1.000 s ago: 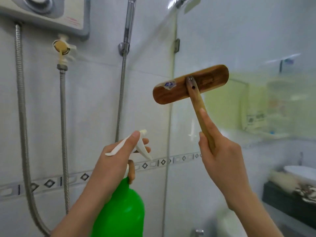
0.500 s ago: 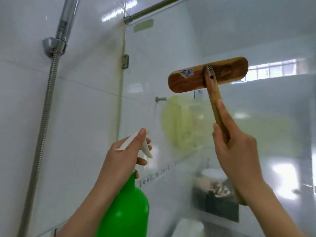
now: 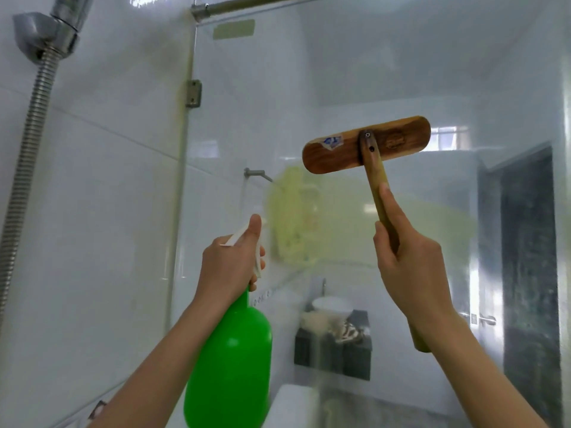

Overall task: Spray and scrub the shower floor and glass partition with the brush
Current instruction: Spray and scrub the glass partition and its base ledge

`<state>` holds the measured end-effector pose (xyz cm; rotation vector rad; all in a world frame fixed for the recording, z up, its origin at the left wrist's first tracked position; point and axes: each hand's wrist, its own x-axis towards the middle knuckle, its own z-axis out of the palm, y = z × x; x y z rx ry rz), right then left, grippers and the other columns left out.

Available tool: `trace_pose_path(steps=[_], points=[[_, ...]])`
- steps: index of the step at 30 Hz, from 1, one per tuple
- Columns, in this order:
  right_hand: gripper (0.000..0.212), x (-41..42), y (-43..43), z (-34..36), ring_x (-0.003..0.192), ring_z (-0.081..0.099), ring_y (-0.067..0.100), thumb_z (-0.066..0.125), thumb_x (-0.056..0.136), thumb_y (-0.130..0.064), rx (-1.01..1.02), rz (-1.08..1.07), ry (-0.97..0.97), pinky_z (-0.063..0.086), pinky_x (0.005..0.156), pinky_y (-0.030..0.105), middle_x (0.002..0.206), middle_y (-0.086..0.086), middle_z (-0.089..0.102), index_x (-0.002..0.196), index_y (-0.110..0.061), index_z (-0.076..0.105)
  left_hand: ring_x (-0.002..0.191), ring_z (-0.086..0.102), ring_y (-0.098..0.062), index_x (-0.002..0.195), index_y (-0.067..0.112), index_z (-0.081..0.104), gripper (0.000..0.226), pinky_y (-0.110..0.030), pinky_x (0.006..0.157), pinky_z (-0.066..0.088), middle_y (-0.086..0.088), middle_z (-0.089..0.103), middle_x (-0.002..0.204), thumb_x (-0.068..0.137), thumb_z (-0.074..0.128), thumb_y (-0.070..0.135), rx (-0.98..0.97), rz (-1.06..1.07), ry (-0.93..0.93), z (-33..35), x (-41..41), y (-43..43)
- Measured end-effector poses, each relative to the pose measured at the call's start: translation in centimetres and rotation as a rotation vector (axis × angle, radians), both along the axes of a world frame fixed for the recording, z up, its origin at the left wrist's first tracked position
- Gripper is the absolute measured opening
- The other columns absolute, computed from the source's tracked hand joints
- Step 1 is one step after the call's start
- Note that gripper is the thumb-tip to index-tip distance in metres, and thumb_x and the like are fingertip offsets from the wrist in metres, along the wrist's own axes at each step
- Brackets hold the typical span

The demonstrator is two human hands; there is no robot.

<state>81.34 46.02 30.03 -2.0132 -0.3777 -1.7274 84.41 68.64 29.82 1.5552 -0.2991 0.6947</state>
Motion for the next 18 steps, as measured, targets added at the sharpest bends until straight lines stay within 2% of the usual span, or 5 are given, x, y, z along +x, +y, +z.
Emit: trace_pose_path(steps=[5,9,11,14,18], points=[[0.061,0.2,0.1,-0.2,0.045,0.049,0.014,0.044,0.099,-0.018,0.011,-0.016,0.016,0.053,0.05,0.036,0.057,0.0,0.053,0.15,-0.04,0.017,0.036,0.051,-0.011,0.078,0.005,0.073,0.063,-0.021,0.041,0.047,-0.01,0.074,0.073,0.099,0.047,0.059,-0.047,0.02,-0.039,0.2,0.4,0.6],[0.062,0.1,0.0,-0.4,0.045,0.049,0.014,0.045,0.099,-0.017,0.02,-0.017,0.019,0.053,0.05,0.037,0.057,0.001,0.052,0.15,-0.039,0.018,0.035,0.049,-0.011,0.073,0.005,0.067,0.06,-0.018,0.039,0.045,-0.009,0.065,0.063,0.098,0.052,0.058,-0.1,0.009,-0.058,0.5,0.3,0.5],[0.062,-0.1,0.0,-0.4,0.046,0.05,0.015,0.045,0.099,-0.017,0.022,-0.016,0.018,0.054,0.051,0.038,0.058,0.001,0.053,0.149,-0.039,0.018,0.035,0.049,-0.01,0.074,0.005,0.068,0.059,-0.017,0.039,0.045,-0.01,0.068,0.067,0.099,0.051,0.056,-0.107,0.024,-0.074,0.7,0.4,0.3],[0.061,-0.3,-0.1,-0.2,0.047,0.051,0.015,0.045,0.098,-0.018,0.036,-0.015,0.019,0.055,0.052,0.036,0.06,0.002,0.054,0.149,-0.039,0.02,0.033,0.049,-0.009,0.08,0.005,0.073,0.061,-0.018,0.04,0.047,-0.011,0.075,0.078,0.101,0.048,0.056,-0.075,0.033,-0.09,1.2,0.5,0.2],[0.06,-0.6,-0.2,-0.1,0.047,0.05,0.016,0.045,0.098,-0.018,0.041,-0.017,0.009,0.054,0.05,0.033,0.06,0.003,0.055,0.149,-0.038,0.021,0.032,0.048,-0.009,0.076,0.005,0.068,0.06,-0.018,0.038,0.045,-0.015,0.071,0.073,0.099,0.049,0.057,-0.089,0.0,-0.107,1.6,0.1,-0.9]])
